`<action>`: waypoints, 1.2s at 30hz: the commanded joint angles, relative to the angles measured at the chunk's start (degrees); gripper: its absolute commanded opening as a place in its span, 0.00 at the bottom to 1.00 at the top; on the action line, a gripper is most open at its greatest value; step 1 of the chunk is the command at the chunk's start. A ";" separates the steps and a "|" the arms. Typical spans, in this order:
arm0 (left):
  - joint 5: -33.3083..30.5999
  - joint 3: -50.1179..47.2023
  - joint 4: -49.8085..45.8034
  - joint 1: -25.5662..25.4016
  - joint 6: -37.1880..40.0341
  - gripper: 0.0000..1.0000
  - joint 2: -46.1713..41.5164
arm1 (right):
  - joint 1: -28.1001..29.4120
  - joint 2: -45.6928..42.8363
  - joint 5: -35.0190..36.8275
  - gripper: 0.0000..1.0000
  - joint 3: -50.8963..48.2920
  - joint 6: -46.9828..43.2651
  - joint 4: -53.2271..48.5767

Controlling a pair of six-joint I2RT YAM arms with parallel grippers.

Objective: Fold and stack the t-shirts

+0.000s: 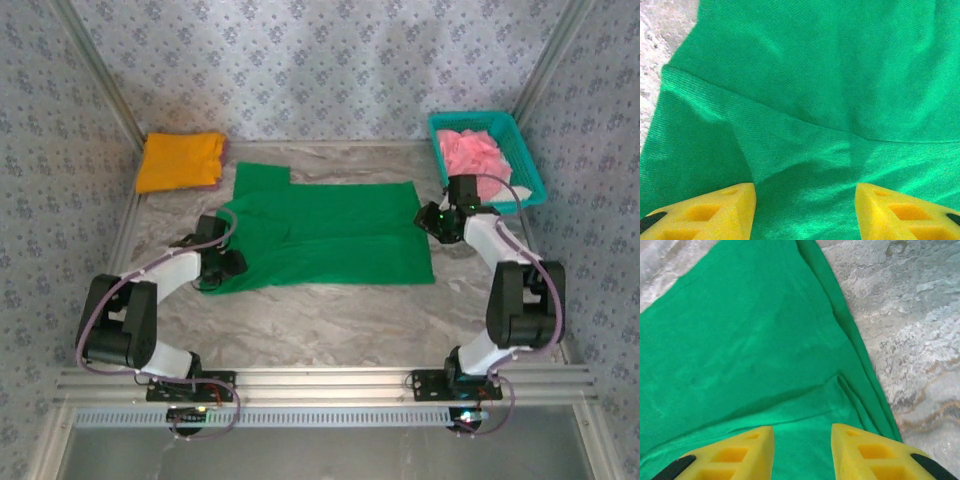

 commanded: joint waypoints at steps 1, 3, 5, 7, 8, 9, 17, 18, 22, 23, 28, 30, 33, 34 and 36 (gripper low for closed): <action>0.69 1.02 -1.25 0.12 0.50 0.56 0.67 | 0.27 6.15 -1.18 0.41 4.80 -3.06 -6.44; 0.21 1.06 -1.57 0.16 0.59 0.56 0.83 | 0.57 8.00 -2.24 0.39 5.99 -2.93 -7.17; 0.08 0.72 -1.60 0.16 0.45 0.56 0.55 | 1.76 7.02 -3.15 0.38 4.95 -2.38 -6.19; 0.21 0.48 -1.15 0.16 0.32 0.56 -0.03 | 3.49 4.75 -2.55 0.35 3.28 -2.32 -5.15; 0.20 0.49 -1.07 0.18 0.27 0.56 -0.28 | 4.25 3.60 -1.80 0.33 2.50 -2.30 -4.93; 0.07 0.58 -0.78 0.16 0.23 0.56 -0.59 | 4.72 2.45 -1.64 0.31 1.43 -2.11 -4.55; 1.22 4.53 -0.72 0.01 1.37 0.56 -0.19 | 7.17 -0.62 -3.86 0.26 -1.62 0.10 -3.92; 1.56 5.68 -1.20 -0.17 1.45 0.56 -0.49 | 8.23 -0.74 -4.45 0.24 -1.33 0.30 -3.72; 1.42 8.15 0.60 -1.59 1.65 0.56 -1.97 | 13.51 -0.03 -5.32 0.09 -0.52 1.82 -2.44; 1.83 7.73 2.05 -1.51 1.06 0.56 -1.42 | 14.19 0.45 -5.25 0.04 -0.99 2.49 -1.30; 3.60 6.81 4.78 -1.51 0.35 0.47 5.01 | 14.61 3.21 -4.00 0.00 -3.17 4.44 1.05; 4.76 5.37 6.15 -1.51 -0.31 0.48 6.93 | 14.91 3.13 -3.07 0.00 -4.40 4.56 1.20; 5.05 2.61 7.45 -1.46 -1.45 0.49 7.51 | 15.05 2.53 -1.64 0.00 -7.55 5.26 1.52; 4.97 1.75 7.63 -1.50 -1.76 0.50 7.34 | 15.07 2.07 -1.12 0.00 -8.75 5.42 1.99; 5.03 -0.49 7.90 -1.51 -2.78 0.50 6.66 | 15.18 0.85 -0.08 0.00 -13.08 6.55 4.06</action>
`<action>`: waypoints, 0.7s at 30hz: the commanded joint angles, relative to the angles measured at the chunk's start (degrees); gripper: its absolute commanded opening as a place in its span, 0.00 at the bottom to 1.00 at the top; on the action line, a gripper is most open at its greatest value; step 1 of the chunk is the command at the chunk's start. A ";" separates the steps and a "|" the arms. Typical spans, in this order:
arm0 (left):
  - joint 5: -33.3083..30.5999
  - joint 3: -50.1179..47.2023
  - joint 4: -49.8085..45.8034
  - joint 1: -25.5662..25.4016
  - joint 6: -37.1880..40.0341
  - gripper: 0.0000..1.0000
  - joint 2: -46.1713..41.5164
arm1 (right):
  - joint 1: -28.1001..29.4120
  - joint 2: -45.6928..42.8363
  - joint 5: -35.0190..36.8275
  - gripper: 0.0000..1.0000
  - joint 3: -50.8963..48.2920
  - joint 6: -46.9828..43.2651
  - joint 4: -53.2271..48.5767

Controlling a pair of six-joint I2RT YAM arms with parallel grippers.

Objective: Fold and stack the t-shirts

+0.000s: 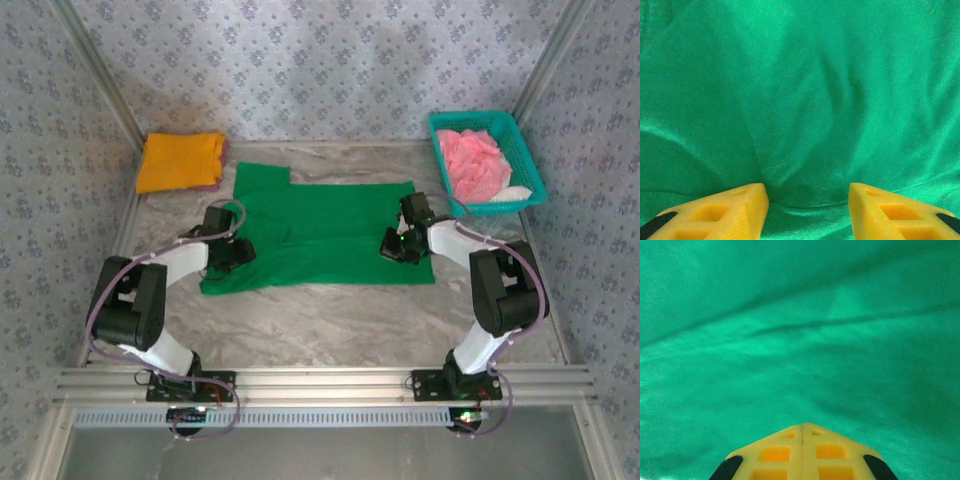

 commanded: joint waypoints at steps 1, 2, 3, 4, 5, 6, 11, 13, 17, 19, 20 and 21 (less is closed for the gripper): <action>1.92 -5.05 -0.50 -0.22 -2.81 0.50 -0.17 | 0.25 -1.73 2.76 0.00 -6.12 2.80 1.56; 2.54 -6.25 -0.24 -0.22 -3.43 0.50 -0.70 | 0.23 -2.18 2.98 0.00 -7.57 3.25 1.96; 2.93 -7.40 -0.34 -0.22 -4.09 0.50 -1.49 | 0.30 -2.86 3.19 0.00 -9.02 3.33 2.14; 2.98 -8.24 -0.88 -0.29 -4.67 0.51 -2.33 | 0.25 -4.02 3.34 0.00 -10.86 4.95 2.54; 2.86 -9.27 -1.71 -0.29 -5.28 0.51 -3.57 | 0.30 -5.57 3.58 0.00 -12.76 5.87 2.94; 2.72 -10.20 -2.76 -0.30 -5.91 0.51 -5.03 | 0.31 -7.23 3.91 0.00 -14.60 6.89 3.10; 3.26 -14.61 -8.01 -1.12 -9.18 0.52 -13.57 | 0.18 -17.29 6.06 0.00 -20.36 9.39 -0.29; 3.53 -15.75 -9.98 -2.63 -10.67 0.53 -16.91 | -0.42 -20.45 6.51 0.00 -20.87 9.00 -2.42; 1.52 -12.91 -13.72 -3.33 -9.48 0.55 -22.14 | -1.53 -23.11 6.73 0.00 -17.70 7.24 -3.77; 1.29 -6.92 -14.51 -1.66 -5.57 0.54 -21.69 | -1.54 -22.45 6.16 0.00 -13.06 5.59 -4.10; 1.56 -2.02 -15.41 -0.46 -2.69 0.54 -20.19 | -1.54 -21.75 5.61 0.00 -10.67 4.60 -4.01; 1.39 3.27 -16.74 0.68 0.41 0.54 -18.15 | -1.45 -20.61 5.04 0.02 -7.28 4.23 -3.84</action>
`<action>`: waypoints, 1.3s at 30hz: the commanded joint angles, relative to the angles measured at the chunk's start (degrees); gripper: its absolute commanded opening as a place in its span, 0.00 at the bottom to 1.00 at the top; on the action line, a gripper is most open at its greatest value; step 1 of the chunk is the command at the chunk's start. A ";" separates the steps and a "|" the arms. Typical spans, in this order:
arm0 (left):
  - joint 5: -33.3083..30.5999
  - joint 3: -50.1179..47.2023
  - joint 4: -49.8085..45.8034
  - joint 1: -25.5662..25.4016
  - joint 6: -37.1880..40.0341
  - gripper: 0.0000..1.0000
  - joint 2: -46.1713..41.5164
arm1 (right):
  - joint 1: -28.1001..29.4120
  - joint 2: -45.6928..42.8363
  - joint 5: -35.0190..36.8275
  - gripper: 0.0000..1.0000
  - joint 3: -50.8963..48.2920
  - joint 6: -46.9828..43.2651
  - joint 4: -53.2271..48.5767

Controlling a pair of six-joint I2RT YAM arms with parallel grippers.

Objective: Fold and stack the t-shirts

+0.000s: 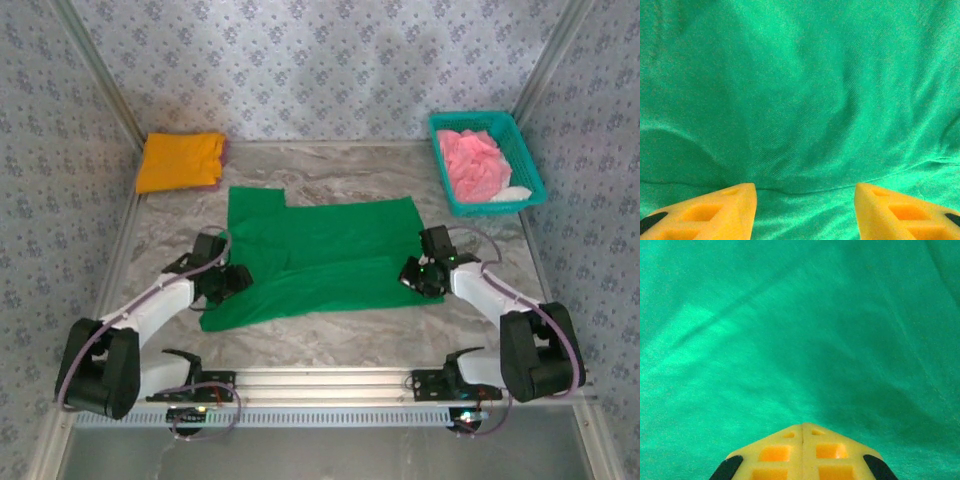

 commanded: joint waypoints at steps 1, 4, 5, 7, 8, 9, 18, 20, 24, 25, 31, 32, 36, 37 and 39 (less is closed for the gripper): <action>-1.28 17.30 -4.64 3.43 9.56 0.54 4.29 | -0.03 2.23 -0.18 0.04 10.59 -5.05 -0.98; -0.07 31.06 -5.93 7.63 16.79 0.56 13.80 | -0.16 6.70 -0.80 0.07 19.06 -8.59 -0.52; -1.26 35.40 -6.06 8.89 18.29 0.57 17.57 | -0.17 8.30 -0.58 0.09 21.69 -9.57 0.04; 0.14 43.05 -5.75 11.35 20.05 0.59 24.85 | -0.45 11.00 -1.02 0.11 26.30 -10.32 0.39; 0.89 47.28 -5.99 12.20 20.65 0.60 28.96 | -0.55 12.03 -1.59 0.11 28.07 -10.53 1.34; 1.50 51.54 -6.53 12.77 21.31 0.60 33.02 | -0.55 12.89 -1.73 0.12 29.63 -10.52 2.02; 1.38 73.07 -12.95 12.99 23.42 0.64 54.16 | -0.47 18.68 -8.61 0.32 36.08 -16.07 4.01; 1.16 74.13 -13.00 12.90 22.82 0.64 55.91 | -0.38 19.24 -10.04 0.35 36.32 -16.86 4.21; 0.23 74.75 -13.22 12.73 22.32 0.65 58.50 | -0.26 17.93 -10.75 0.40 34.71 -16.35 6.60; -0.01 74.81 -13.09 12.61 22.37 0.65 58.99 | -0.12 17.53 -10.75 0.40 34.46 -16.34 6.86; 0.29 76.67 -13.21 12.03 22.20 0.65 63.07 | -0.03 17.22 -11.45 0.42 33.74 -16.06 7.30; 0.09 77.02 -13.25 11.71 22.32 0.65 63.58 | -0.03 17.18 -11.39 0.42 33.64 -15.96 7.33; -1.30 79.15 -13.86 10.58 22.41 0.65 65.21 | -0.02 15.61 -9.97 0.42 32.39 -15.26 8.96; -1.74 79.64 -14.11 10.36 22.34 0.65 65.68 | -0.03 15.02 -9.96 0.42 30.34 -15.18 9.55; -2.41 81.05 -14.59 10.06 22.25 0.64 66.94 | -0.03 14.00 -10.00 0.42 29.43 -15.10 10.42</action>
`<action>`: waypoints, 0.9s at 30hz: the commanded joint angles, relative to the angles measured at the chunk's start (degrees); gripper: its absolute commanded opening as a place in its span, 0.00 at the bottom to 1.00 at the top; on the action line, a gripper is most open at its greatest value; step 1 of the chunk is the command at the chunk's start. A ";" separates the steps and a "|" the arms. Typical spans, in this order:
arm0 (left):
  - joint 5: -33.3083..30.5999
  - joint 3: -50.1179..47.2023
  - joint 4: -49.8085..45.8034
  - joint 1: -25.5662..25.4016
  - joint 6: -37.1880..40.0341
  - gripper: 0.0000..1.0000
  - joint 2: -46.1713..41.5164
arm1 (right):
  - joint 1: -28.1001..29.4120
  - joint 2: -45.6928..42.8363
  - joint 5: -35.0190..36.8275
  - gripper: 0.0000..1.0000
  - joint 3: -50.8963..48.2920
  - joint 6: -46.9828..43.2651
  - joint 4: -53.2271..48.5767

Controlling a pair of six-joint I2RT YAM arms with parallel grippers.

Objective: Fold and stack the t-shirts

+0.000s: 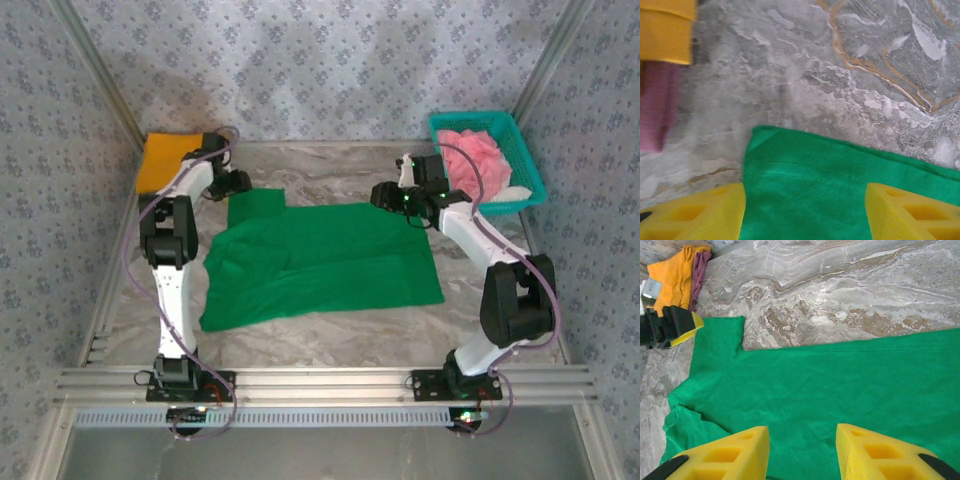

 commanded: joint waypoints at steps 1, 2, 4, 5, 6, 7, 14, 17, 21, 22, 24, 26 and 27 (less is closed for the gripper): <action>-1.92 3.94 -3.40 -0.82 0.43 0.64 1.72 | 0.19 -3.38 0.16 0.42 -1.74 0.13 2.12; -2.17 4.16 -3.50 -0.95 0.47 0.62 2.14 | 0.19 -3.72 0.20 0.42 -1.94 0.04 2.24; -2.60 4.57 -3.58 -1.02 0.48 0.59 2.73 | 0.14 -4.54 0.45 0.42 -2.43 -0.35 2.22; -3.07 4.92 -3.70 -1.07 0.43 0.59 2.97 | 0.17 -4.81 0.43 0.42 -2.68 -0.43 2.18; -3.62 5.14 -3.95 -1.03 0.44 0.54 3.10 | 0.11 -5.04 0.40 0.42 -2.85 -0.45 2.16; -4.11 5.23 -3.81 -1.01 0.52 0.48 3.10 | 0.10 -5.28 0.38 0.42 -3.11 -0.41 2.21; -7.20 6.36 -4.27 -1.00 0.77 0.49 1.69 | 0.08 -6.35 0.56 0.42 -4.29 -0.29 2.66; -9.00 9.41 -6.15 -1.02 1.00 0.55 2.60 | -0.01 -6.46 0.44 0.42 -4.29 -0.24 2.73; -10.37 13.32 -7.94 -0.80 1.06 0.57 4.72 | 0.02 -6.96 0.20 0.42 -4.42 -0.03 3.22; -10.08 14.88 -8.72 -0.87 1.03 0.57 5.67 | 0.01 -7.07 0.27 0.42 -4.47 0.09 3.21; -9.45 17.55 -10.21 -0.92 0.96 0.57 7.60 | 0.02 -7.08 0.26 0.42 -4.30 -0.02 3.18; -9.43 19.41 -11.41 -1.01 0.66 0.57 8.99 | 0.02 -7.45 0.38 0.42 -4.29 0.01 3.15; -9.43 19.53 -11.43 -1.02 0.54 0.57 9.31 | 0.01 -7.63 0.44 0.42 -4.37 -0.10 3.23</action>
